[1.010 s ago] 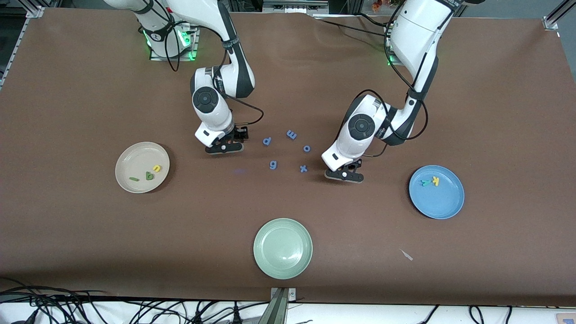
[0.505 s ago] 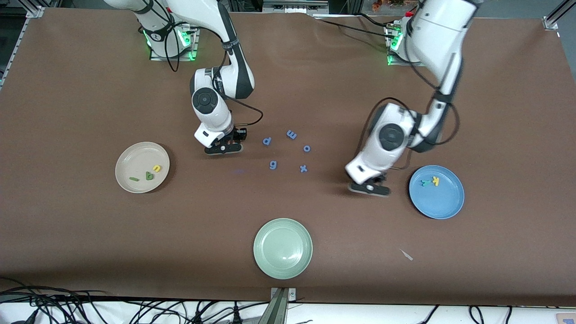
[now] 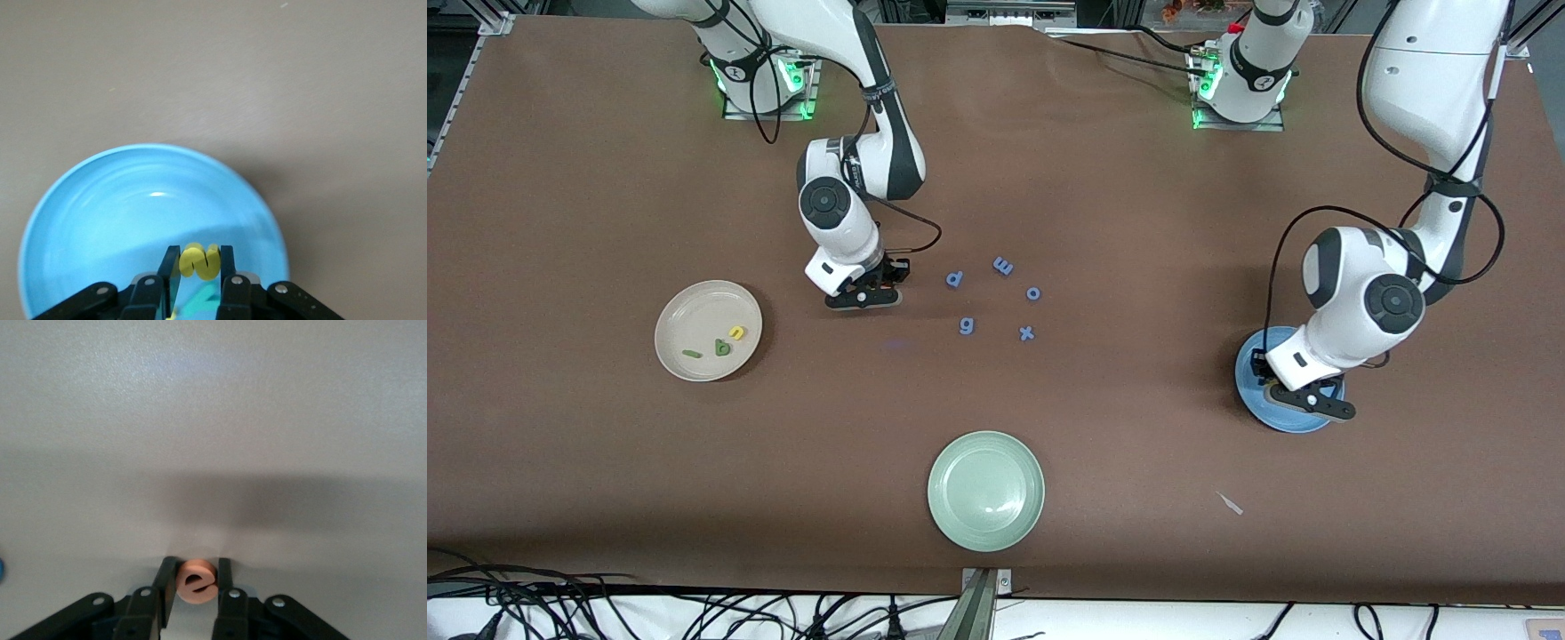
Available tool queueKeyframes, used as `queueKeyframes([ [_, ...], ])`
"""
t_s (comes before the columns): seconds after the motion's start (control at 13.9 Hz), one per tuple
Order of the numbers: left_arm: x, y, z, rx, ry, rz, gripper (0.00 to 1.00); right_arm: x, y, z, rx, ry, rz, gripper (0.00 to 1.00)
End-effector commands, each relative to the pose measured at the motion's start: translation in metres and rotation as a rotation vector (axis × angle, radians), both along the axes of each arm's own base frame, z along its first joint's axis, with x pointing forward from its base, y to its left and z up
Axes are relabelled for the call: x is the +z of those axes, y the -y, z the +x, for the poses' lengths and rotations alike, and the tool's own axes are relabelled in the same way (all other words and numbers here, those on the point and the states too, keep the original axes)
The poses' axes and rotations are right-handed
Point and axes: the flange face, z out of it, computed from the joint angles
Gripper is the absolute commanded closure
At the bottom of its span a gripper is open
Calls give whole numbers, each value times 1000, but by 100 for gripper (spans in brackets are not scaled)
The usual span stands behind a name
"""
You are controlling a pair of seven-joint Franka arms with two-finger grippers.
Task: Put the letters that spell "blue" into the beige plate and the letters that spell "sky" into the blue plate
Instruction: 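Drop z on blue plate with the left gripper while the right gripper carries e, then drop orange e on beige plate with the right gripper while the left gripper withdraws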
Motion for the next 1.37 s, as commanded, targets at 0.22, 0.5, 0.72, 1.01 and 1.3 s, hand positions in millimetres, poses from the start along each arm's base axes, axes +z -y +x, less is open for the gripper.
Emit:
queueKeyframes([
  [0.22, -16, -24, -1, -41, 10, 45, 73, -8, -2, 1, 8, -2, 3, 91],
  [0.5, -19, -26, 1, -46, 9, 47, 21, 8, -16, 11, 21, -56, 29, 100],
  [0.72, -16, -32, 1, -18, 14, 47, 0, 47, 16, 44, -8, -121, 42, 100],
  [1.01, 32, -45, -41, 10, 24, 28, 0, 73, 112, 83, 24, -127, 34, 100],
  [1.3, 157, -12, -80, -35, 111, -16, 0, 80, 233, 109, 49, -164, -76, 100],
])
